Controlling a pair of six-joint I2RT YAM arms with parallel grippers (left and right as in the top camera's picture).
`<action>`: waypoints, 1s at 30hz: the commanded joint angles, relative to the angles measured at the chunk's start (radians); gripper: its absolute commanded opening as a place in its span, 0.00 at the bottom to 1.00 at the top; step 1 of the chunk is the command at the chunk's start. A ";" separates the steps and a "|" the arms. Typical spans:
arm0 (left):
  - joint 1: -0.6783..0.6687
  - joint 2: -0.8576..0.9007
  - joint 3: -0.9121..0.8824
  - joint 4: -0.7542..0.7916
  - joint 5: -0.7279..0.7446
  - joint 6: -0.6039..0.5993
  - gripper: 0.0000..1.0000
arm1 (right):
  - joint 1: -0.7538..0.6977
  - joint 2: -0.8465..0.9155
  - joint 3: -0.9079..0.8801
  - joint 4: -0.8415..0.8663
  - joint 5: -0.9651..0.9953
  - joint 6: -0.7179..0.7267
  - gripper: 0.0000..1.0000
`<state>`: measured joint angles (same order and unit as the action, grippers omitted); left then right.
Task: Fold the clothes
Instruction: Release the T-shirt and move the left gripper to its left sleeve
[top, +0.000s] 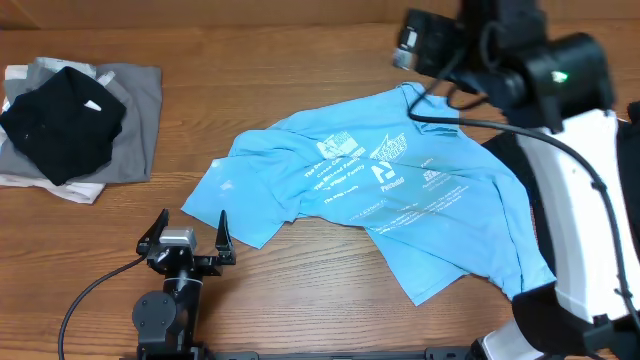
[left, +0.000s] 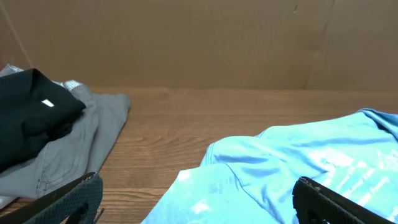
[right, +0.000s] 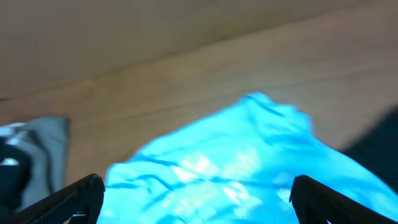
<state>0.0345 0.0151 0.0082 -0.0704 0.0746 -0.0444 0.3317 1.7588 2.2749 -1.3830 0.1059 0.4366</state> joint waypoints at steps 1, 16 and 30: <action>0.004 -0.010 -0.003 0.000 0.010 0.023 1.00 | -0.050 0.017 0.013 -0.096 0.082 -0.009 1.00; 0.005 -0.010 -0.003 -0.005 -0.037 0.038 1.00 | -0.229 0.018 0.003 -0.280 0.058 0.226 1.00; 0.005 -0.010 0.023 0.248 0.196 -0.008 1.00 | -0.229 0.018 -0.019 -0.311 -0.015 0.253 1.00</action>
<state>0.0345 0.0151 0.0086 0.1516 0.1818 -0.0280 0.0998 1.7828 2.2745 -1.6951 0.1299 0.6598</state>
